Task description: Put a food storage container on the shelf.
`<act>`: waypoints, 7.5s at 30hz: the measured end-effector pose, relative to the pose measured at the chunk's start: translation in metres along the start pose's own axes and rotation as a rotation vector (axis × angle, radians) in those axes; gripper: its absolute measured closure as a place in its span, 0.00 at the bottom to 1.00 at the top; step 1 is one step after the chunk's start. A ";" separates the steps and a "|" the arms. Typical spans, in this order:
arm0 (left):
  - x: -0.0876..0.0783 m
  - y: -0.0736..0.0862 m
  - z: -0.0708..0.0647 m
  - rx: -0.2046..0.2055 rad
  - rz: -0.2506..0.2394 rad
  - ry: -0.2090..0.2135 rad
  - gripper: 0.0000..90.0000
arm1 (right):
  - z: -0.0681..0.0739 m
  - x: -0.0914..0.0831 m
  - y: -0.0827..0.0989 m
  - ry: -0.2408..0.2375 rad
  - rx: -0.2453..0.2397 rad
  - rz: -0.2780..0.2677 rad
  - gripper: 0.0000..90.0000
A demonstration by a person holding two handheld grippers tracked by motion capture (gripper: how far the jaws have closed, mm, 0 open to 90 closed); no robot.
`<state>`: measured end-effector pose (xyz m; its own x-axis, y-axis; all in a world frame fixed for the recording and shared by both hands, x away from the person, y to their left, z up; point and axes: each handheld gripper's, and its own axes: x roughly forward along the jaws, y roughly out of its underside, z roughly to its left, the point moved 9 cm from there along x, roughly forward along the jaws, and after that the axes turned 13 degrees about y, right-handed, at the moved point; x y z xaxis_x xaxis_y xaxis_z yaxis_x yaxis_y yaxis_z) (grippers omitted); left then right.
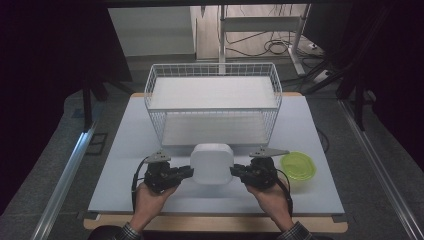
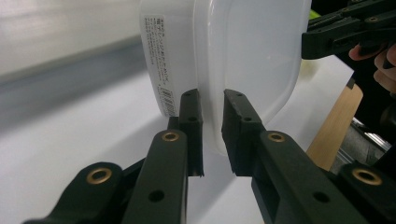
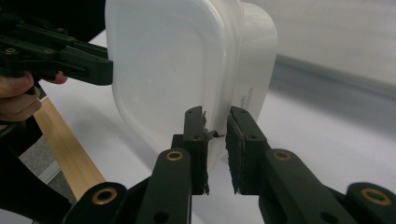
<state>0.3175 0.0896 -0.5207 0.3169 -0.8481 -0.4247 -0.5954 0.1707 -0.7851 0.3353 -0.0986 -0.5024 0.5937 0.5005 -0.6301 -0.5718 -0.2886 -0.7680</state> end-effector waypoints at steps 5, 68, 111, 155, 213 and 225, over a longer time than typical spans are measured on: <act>-0.006 -0.014 -0.002 0.024 -0.021 -0.016 0.87 | 0.001 -0.006 -0.014 0.000 -0.008 -0.031 0.88; -0.043 -0.196 0.012 0.108 -0.133 -0.098 0.87 | -0.034 -0.030 -0.198 0.034 0.026 -0.229 0.86; -0.016 -0.218 0.040 0.153 -0.188 -0.142 0.53 | -0.053 0.006 -0.214 0.108 0.017 -0.228 0.59; -0.034 -0.197 0.025 0.229 -0.206 -0.101 0.09 | -0.046 -0.014 -0.192 0.103 -0.029 -0.307 0.26; -0.029 -0.034 0.000 0.340 -0.073 -0.089 0.04 | -0.031 -0.033 -0.037 0.052 -0.196 -0.224 0.01; -0.022 0.006 0.004 0.323 -0.030 -0.123 0.05 | -0.041 -0.033 -0.003 0.080 -0.150 -0.183 0.02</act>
<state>0.3101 0.1110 -0.5175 0.4295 -0.7915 -0.4347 -0.3264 0.3128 -0.8920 0.3407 -0.1475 -0.4843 0.7261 0.4910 -0.4814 -0.3637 -0.3200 -0.8748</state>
